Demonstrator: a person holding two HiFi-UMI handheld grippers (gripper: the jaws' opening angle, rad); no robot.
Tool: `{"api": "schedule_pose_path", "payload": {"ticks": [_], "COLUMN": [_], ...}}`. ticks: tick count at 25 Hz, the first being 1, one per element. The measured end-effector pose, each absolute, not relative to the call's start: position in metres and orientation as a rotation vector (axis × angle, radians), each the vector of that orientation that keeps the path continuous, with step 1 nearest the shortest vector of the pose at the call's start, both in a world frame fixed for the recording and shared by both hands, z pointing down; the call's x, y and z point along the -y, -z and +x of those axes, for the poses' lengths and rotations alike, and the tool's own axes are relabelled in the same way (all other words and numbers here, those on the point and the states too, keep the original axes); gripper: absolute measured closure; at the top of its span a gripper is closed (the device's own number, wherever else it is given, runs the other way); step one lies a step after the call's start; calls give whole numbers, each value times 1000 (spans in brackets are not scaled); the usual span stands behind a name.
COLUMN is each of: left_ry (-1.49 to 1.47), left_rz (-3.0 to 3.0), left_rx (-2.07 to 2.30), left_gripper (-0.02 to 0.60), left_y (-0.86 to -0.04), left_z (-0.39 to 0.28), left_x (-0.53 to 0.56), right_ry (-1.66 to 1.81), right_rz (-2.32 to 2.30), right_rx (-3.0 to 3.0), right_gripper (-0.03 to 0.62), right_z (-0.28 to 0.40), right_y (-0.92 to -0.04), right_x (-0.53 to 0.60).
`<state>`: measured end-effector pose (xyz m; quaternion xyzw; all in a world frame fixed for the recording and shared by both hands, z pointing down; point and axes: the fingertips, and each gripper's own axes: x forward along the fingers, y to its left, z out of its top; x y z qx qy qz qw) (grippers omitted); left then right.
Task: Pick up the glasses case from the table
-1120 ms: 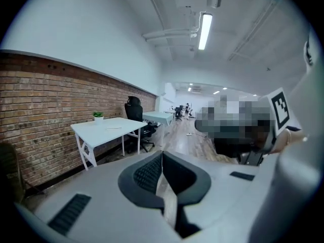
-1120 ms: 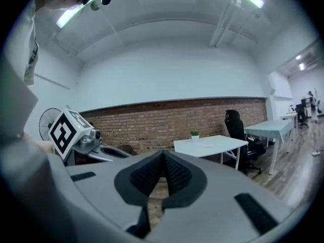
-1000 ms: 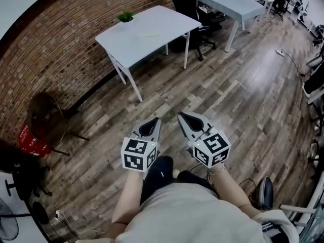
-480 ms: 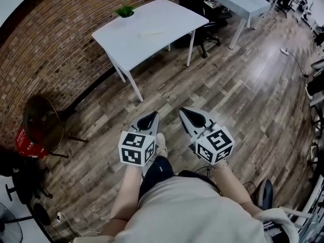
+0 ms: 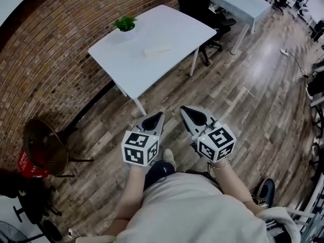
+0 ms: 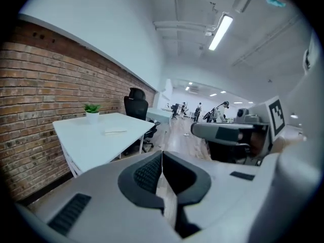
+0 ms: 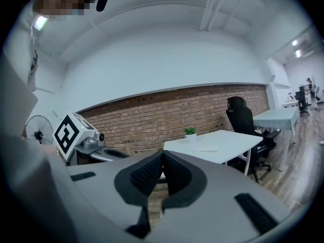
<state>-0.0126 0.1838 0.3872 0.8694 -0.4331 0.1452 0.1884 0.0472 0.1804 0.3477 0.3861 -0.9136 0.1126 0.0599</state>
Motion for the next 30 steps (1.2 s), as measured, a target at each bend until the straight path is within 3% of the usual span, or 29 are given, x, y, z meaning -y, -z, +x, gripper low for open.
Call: {"api": "schedule_pose_path", "payload": {"ticks": [14, 30], "left_ry": [-372, -310], "left_rz": [2446, 2275], "left_rx": [1086, 1327], "left_gripper": [574, 574], "left_y": [-402, -412], "left_z": [-45, -72], "left_x": [-98, 74], "right_ry": [-411, -345], "right_rz": [1030, 821], "right_rx": [2720, 2761], "right_gripper": [594, 594], "right_z": [0, -5], "right_y": [-370, -379], "right_x": [-95, 93]}}
